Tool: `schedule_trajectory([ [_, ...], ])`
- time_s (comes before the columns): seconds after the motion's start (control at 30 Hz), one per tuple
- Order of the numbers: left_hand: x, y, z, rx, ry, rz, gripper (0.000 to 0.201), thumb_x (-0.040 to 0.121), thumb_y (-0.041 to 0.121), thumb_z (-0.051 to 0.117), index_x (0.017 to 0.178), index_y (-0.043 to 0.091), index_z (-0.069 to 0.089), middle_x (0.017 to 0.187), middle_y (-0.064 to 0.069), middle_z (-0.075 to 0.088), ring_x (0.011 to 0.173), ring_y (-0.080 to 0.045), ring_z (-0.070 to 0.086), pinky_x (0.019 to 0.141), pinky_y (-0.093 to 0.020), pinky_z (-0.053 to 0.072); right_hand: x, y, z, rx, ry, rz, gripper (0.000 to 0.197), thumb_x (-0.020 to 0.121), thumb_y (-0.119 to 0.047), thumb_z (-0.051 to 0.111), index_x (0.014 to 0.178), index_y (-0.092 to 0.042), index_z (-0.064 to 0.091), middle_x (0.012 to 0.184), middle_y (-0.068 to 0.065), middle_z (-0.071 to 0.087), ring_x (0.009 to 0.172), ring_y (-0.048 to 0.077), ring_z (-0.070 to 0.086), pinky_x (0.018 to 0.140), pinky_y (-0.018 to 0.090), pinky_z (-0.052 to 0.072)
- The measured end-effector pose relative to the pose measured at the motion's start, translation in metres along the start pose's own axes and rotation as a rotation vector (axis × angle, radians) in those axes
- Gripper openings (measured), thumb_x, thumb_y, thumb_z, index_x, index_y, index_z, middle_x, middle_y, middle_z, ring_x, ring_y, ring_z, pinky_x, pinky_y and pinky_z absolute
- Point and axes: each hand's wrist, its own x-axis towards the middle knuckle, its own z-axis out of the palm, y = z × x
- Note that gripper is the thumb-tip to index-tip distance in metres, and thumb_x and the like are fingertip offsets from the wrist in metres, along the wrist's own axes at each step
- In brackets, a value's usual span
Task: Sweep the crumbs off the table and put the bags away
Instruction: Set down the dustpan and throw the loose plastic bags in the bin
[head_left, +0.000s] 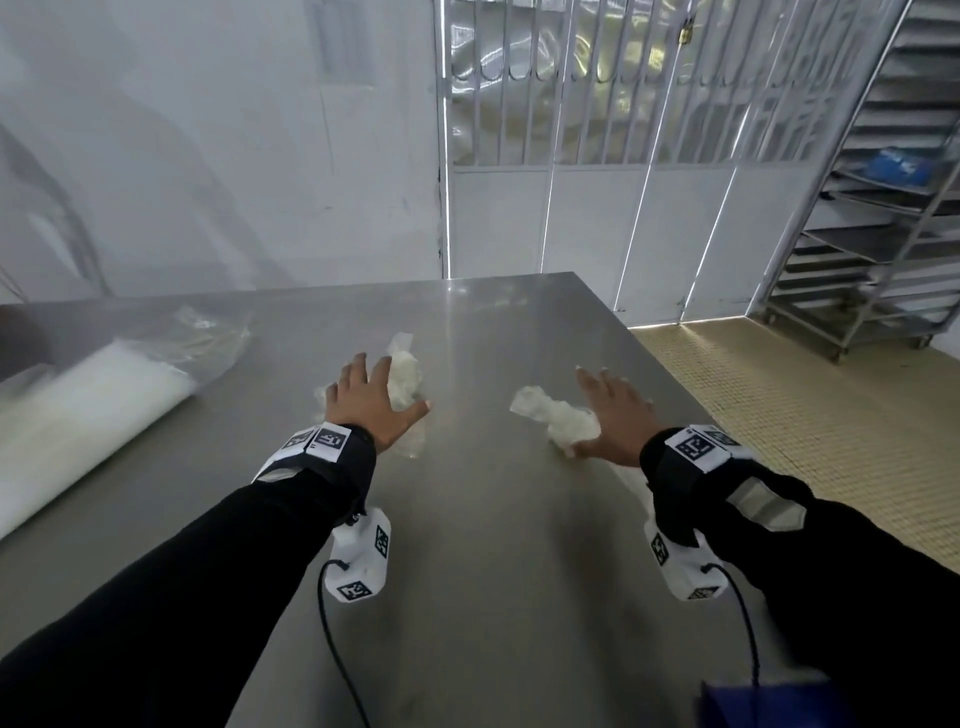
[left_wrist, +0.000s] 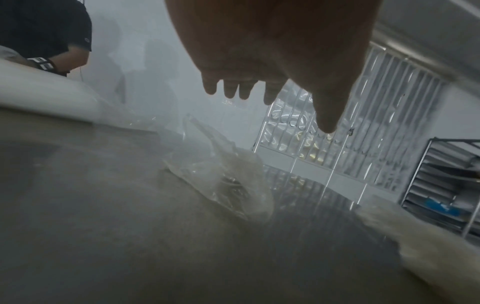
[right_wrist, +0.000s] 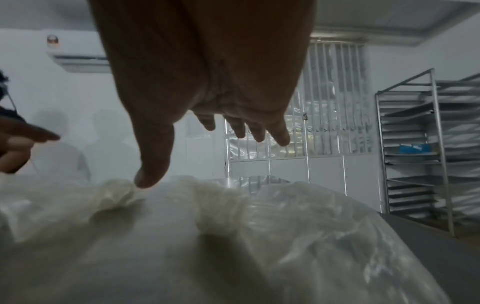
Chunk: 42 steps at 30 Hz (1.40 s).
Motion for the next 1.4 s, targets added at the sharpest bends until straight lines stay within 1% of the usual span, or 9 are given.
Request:
schedule_trajectory([
  [0.17, 0.047, 0.000, 0.019, 0.038, -0.025, -0.007, 0.082, 0.082, 0.061, 0.051, 0.148, 0.026, 0.018, 0.159, -0.011, 0.001, 0.144, -0.033, 0.016, 0.119, -0.045, 0.008, 0.038, 0.025, 0.011, -0.088, -0.111, 0.039, 0.115, 0.074, -0.050, 0.070, 0.147, -0.032, -0.017, 0.160, 0.006, -0.009, 0.147, 0.033, 0.000, 0.115, 0.057, 0.007],
  [0.33, 0.065, -0.007, 0.043, 0.214, -0.156, -0.095, 0.091, 0.076, 0.074, 0.044, 0.147, 0.041, -0.003, 0.159, -0.012, -0.006, 0.145, -0.030, 0.015, 0.116, -0.053, -0.001, 0.053, 0.034, 0.024, 0.058, -0.217, 0.109, 0.108, 0.081, -0.043, 0.066, 0.148, -0.019, -0.015, 0.151, 0.016, 0.032, 0.138, 0.033, 0.033, 0.113, 0.041, 0.026],
  [0.57, 0.068, -0.003, 0.046, 0.245, -0.135, -0.095, 0.094, 0.074, 0.071, 0.051, 0.147, 0.038, 0.002, 0.148, -0.009, 0.025, 0.128, -0.032, 0.043, 0.107, -0.045, 0.025, 0.062, 0.012, 0.030, 0.109, -0.119, 0.058, 0.104, 0.085, -0.046, 0.059, 0.146, -0.025, -0.022, 0.136, 0.022, 0.051, 0.121, 0.035, 0.053, 0.104, 0.038, 0.036],
  [0.63, 0.064, -0.003, 0.048, 0.210, -0.186, -0.131, 0.102, 0.070, 0.066, 0.061, 0.146, 0.041, -0.001, 0.148, -0.012, 0.020, 0.129, -0.036, 0.039, 0.106, -0.047, 0.031, 0.060, 0.003, 0.033, 0.028, -0.101, 0.026, 0.101, 0.085, -0.051, 0.055, 0.145, -0.028, -0.023, 0.139, 0.022, 0.046, 0.124, 0.036, 0.048, 0.107, 0.041, 0.034],
  [0.8, 0.049, -0.003, 0.052, 0.179, -0.380, -0.183, 0.123, 0.063, 0.052, 0.077, 0.142, 0.045, -0.017, 0.151, -0.021, -0.029, 0.140, -0.044, 0.017, 0.109, -0.052, 0.030, 0.053, -0.010, 0.043, -0.042, -0.221, -0.008, 0.095, 0.084, -0.050, 0.058, 0.143, -0.045, -0.015, 0.155, 0.017, 0.006, 0.137, 0.041, 0.024, 0.111, 0.048, 0.026],
  [0.9, 0.040, -0.001, 0.051, 0.095, -0.442, -0.170, 0.122, 0.067, 0.038, 0.079, 0.142, 0.045, -0.018, 0.154, -0.025, -0.016, 0.133, -0.046, 0.035, 0.106, -0.048, 0.039, 0.050, -0.013, 0.048, -0.007, -0.259, -0.007, 0.097, 0.081, -0.045, 0.065, 0.145, -0.044, -0.008, 0.155, 0.014, 0.010, 0.137, 0.037, 0.028, 0.112, 0.046, 0.030],
  [1.07, 0.009, 0.001, 0.044, 0.074, -0.456, -0.056, 0.110, 0.076, 0.025, 0.071, 0.146, 0.038, -0.014, 0.132, -0.021, 0.053, 0.114, -0.034, 0.057, 0.096, -0.036, 0.046, 0.035, -0.021, 0.049, 0.048, -0.180, -0.004, 0.092, 0.082, -0.025, 0.068, 0.149, -0.035, 0.006, 0.139, 0.018, 0.035, 0.124, 0.035, 0.046, 0.103, 0.038, 0.038],
  [1.23, -0.030, 0.002, 0.029, 0.129, -0.434, -0.079, 0.098, 0.080, 0.028, 0.064, 0.146, 0.041, -0.007, 0.131, -0.012, 0.056, 0.121, -0.031, 0.053, 0.109, -0.049, 0.034, 0.005, -0.033, 0.041, 0.093, -0.136, -0.013, 0.083, 0.083, -0.019, 0.062, 0.148, -0.033, 0.012, 0.138, 0.019, 0.036, 0.121, 0.037, 0.049, 0.099, 0.037, 0.040],
  [1.4, -0.078, -0.003, 0.007, 0.029, -0.431, -0.035, 0.100, 0.077, 0.026, 0.068, 0.148, 0.038, -0.001, 0.136, -0.015, 0.051, 0.122, -0.032, 0.052, 0.102, -0.034, 0.042, -0.041, -0.052, 0.034, 0.098, -0.100, -0.028, 0.081, 0.085, -0.020, 0.059, 0.148, -0.031, 0.011, 0.141, 0.020, 0.035, 0.124, 0.037, 0.047, 0.102, 0.037, 0.039],
])
